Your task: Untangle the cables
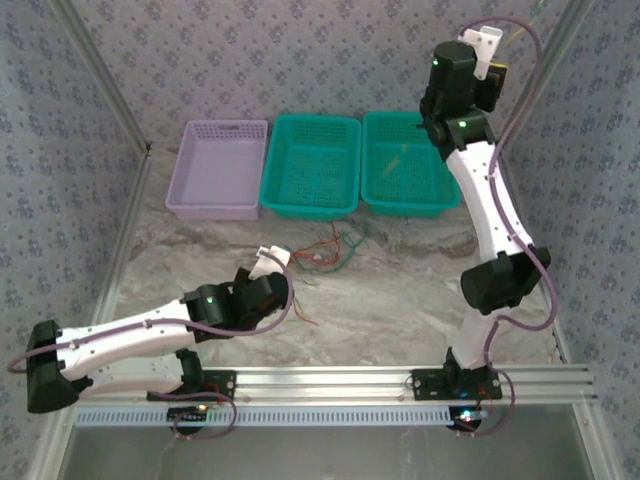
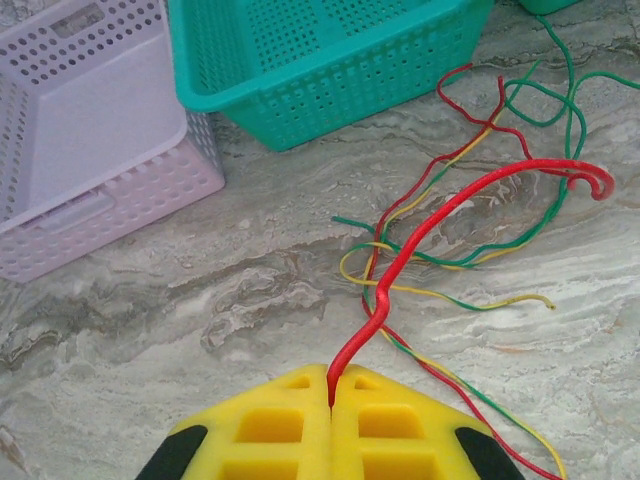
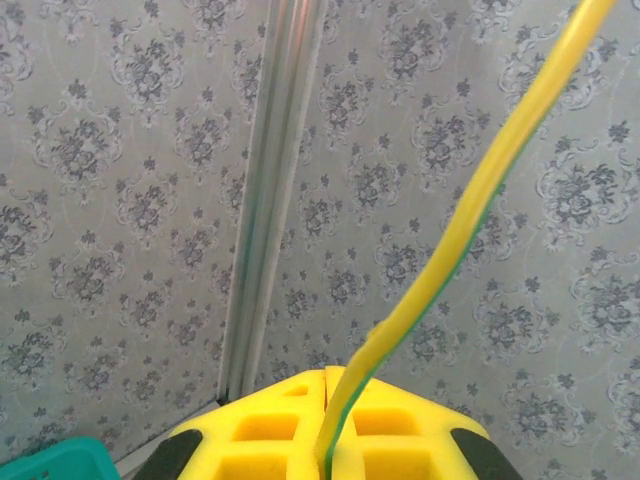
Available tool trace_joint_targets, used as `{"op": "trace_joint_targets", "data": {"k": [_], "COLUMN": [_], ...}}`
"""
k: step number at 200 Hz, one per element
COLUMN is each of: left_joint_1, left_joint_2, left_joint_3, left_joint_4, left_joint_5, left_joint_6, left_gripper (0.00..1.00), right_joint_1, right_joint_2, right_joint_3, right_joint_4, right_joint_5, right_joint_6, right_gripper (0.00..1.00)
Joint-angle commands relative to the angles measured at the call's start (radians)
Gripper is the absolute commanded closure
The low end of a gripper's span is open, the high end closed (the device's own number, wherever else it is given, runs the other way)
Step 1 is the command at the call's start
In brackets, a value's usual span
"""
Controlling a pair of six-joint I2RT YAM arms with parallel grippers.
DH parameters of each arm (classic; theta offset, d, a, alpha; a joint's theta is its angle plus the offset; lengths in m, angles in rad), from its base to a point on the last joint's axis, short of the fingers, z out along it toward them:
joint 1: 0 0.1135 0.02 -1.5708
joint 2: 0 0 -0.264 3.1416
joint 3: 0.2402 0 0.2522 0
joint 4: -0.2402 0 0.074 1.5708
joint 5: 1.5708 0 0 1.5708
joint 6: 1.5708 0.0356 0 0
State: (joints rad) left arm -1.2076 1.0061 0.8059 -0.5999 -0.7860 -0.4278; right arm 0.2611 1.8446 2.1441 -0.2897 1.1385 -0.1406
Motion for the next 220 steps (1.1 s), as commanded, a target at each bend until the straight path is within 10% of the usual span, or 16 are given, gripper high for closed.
{"op": "trace_joint_targets", "data": {"k": [1,115,220], "left_joint_1": [-0.008,-0.01,-0.01], "left_joint_2": [-0.019,-0.029,-0.03], "left_joint_3": [-0.013,-0.069,-0.074], "left_joint_4": [0.027,0.063,0.062], "left_joint_5": [-0.031,-0.031,-0.028], "left_joint_6": [-0.005,-0.028,-0.022], "left_gripper": [1.0,1.0,1.0], "right_joint_1": [0.023,0.077,0.062], "right_joint_2": [0.063,0.232,0.144], "right_joint_3": [0.003,-0.186,-0.085], "right_joint_4": [0.056,-0.137,-0.049], "right_joint_5": [0.036,-0.037,0.045], "right_joint_6": [-0.049,0.166,-0.003], "right_gripper": [1.0,1.0,1.0]}}
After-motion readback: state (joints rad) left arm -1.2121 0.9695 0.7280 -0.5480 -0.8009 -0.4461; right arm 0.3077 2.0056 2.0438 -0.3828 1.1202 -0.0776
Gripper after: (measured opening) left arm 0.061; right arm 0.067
